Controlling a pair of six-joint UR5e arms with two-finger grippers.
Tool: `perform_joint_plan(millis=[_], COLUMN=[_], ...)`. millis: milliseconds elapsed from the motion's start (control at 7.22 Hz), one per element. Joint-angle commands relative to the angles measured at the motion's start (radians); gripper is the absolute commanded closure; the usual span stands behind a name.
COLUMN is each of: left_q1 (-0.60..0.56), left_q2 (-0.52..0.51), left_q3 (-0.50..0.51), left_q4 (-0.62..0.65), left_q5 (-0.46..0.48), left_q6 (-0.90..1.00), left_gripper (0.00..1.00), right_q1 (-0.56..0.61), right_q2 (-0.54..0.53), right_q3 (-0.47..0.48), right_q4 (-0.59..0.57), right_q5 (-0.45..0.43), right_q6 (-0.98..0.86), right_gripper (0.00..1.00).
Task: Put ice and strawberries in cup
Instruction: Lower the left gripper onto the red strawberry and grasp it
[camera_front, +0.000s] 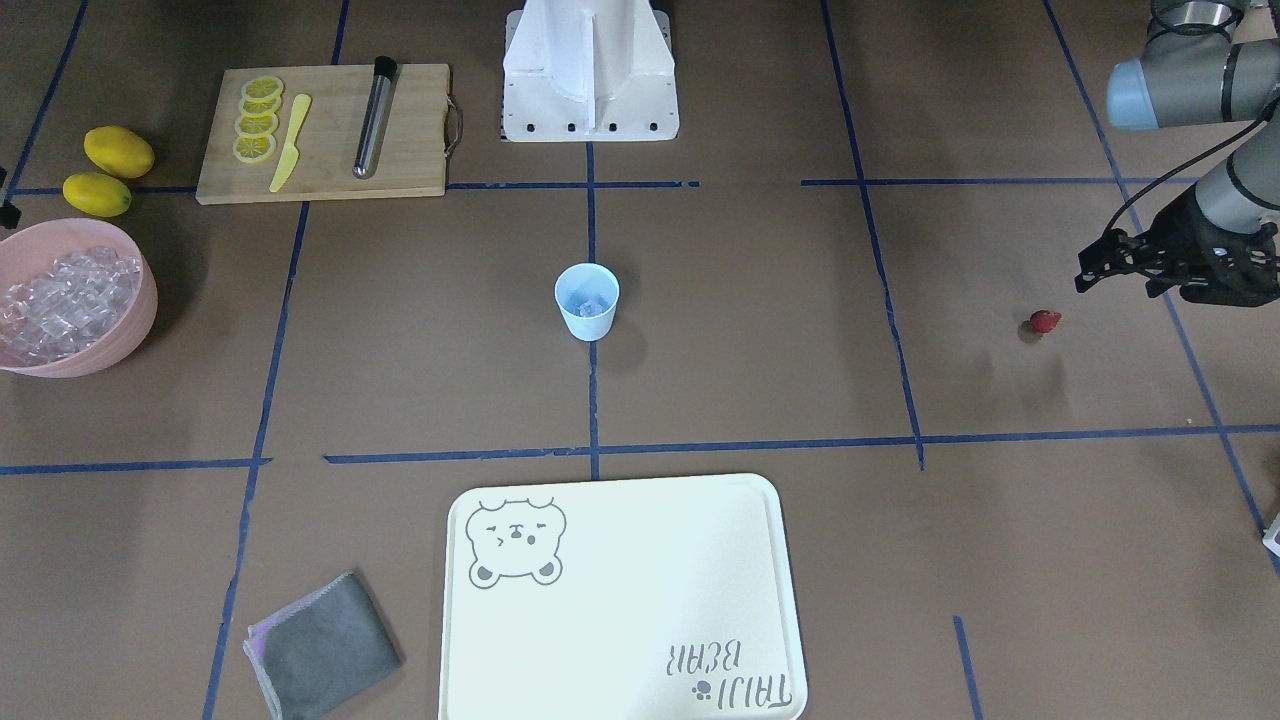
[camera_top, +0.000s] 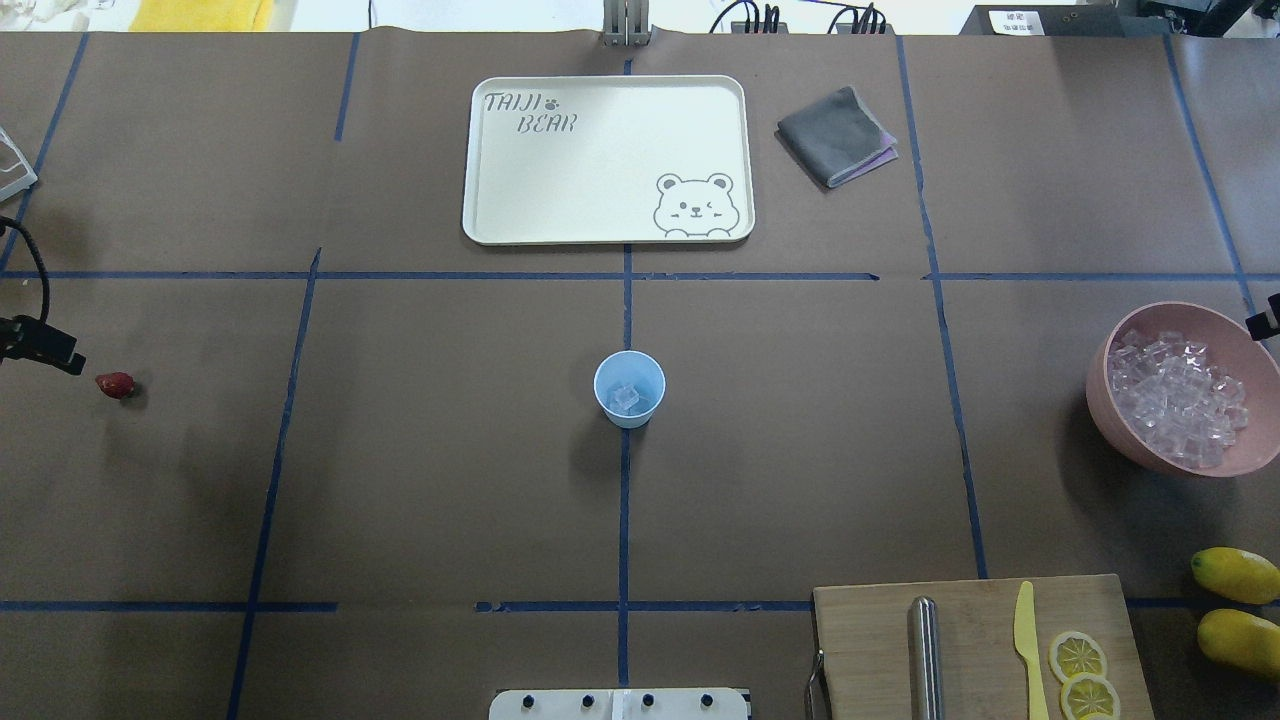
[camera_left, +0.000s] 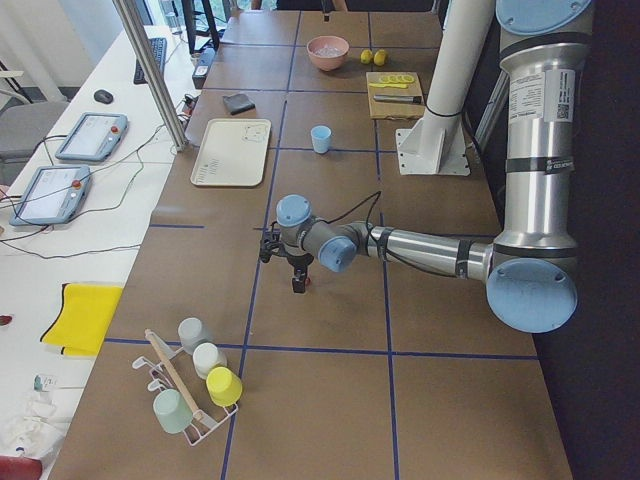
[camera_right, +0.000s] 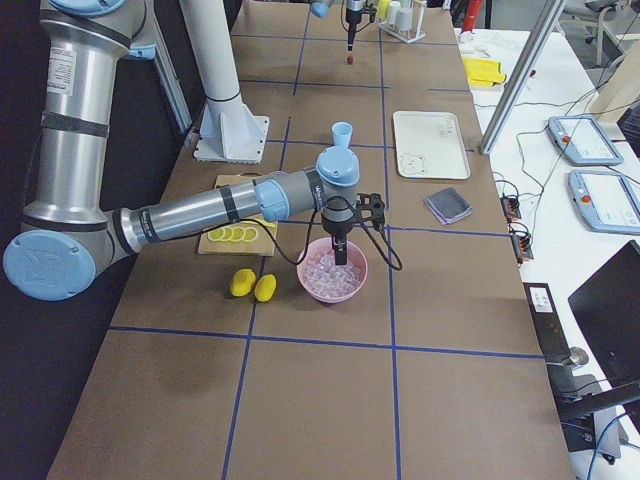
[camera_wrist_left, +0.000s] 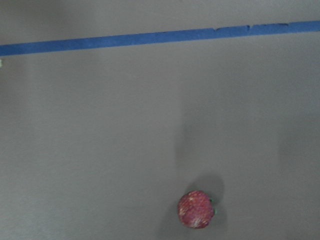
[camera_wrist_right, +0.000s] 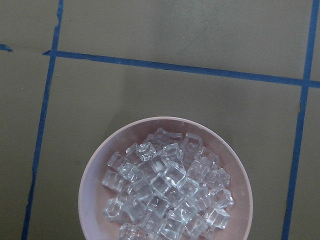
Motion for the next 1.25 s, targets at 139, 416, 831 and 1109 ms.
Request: perform_joint_plan(millis=[139, 416, 831, 1109], left_q1=[0.067, 0.069, 0.069, 0.069], left_q2=[-0.024, -0.025, -0.053, -0.053], left_q3=[0.015, 0.025, 0.064, 0.071], left_q4=[-0.006, -0.006, -0.006, -0.006], left_q5=[0.084, 0.084, 0.084, 0.084], left_q6=[-0.059, -0.061, -0.061, -0.061], left_gripper=[0.03, 0.07, 0.09, 0.16], right_q1=[0.003, 0.003, 0.003, 0.004], right_q2=[0.001, 0.001, 0.0, 0.0], right_q3=[-0.006, -0.005, -0.003, -0.003], right_q4=[0.001, 0.003, 0.004, 0.004], right_q5=[-0.001, -0.002, -0.004, -0.004], right_q6=[-0.013, -0.013, -0.013, -0.013], right_gripper=[0.01, 0.01, 0.01, 0.01])
